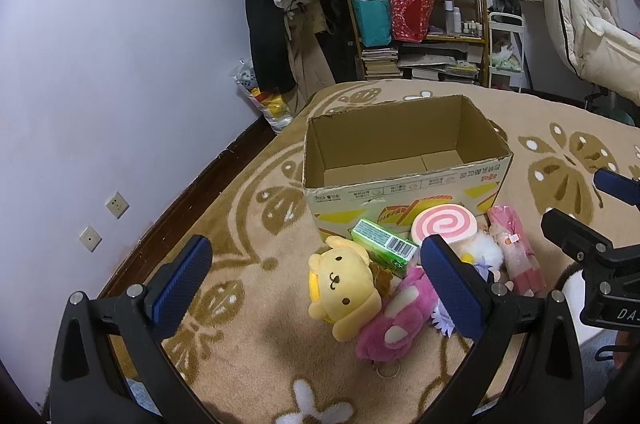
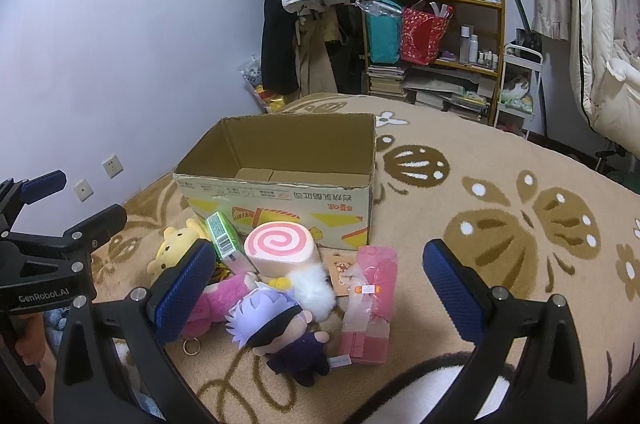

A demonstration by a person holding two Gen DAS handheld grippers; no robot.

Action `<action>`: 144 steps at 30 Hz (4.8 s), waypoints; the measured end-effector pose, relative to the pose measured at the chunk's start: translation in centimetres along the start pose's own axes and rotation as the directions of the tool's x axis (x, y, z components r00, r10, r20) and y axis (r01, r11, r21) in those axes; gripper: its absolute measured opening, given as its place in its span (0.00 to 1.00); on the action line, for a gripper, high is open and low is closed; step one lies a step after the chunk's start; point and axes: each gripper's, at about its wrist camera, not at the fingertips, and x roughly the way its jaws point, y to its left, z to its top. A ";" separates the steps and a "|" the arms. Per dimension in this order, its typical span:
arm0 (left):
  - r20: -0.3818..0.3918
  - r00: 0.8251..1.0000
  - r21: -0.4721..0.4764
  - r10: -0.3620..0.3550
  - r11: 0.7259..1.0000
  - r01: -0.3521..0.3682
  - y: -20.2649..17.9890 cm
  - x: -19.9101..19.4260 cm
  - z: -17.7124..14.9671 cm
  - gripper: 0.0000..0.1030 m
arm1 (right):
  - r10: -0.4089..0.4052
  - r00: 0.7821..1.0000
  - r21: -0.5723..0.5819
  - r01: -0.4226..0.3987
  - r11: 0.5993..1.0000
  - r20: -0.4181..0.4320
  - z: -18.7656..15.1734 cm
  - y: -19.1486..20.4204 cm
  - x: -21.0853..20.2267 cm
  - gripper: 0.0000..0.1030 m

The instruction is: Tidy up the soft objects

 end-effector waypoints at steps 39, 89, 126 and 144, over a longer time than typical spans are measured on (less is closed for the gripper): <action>-0.013 1.000 0.017 -0.001 1.000 0.001 -0.2 0.3 -0.2 1.00 | 0.001 1.000 -0.003 -0.001 1.000 -0.006 0.0 0.1 0.0 1.00; -0.335 0.938 -0.072 -0.090 0.995 0.069 1.8 12.3 -0.4 1.00 | -0.002 0.970 0.089 0.024 0.996 -0.243 -0.5 -3.6 8.3 0.96; -0.534 0.823 -0.141 -0.192 0.980 0.137 0.3 18.4 -3.3 0.80 | -0.024 0.874 0.123 0.095 0.988 -0.484 -4.7 -6.3 15.8 0.47; -0.443 0.885 -0.170 -0.141 0.983 0.071 2.6 15.7 -1.7 0.47 | -0.057 0.924 0.134 0.115 0.984 -0.379 -2.8 -6.0 12.2 0.46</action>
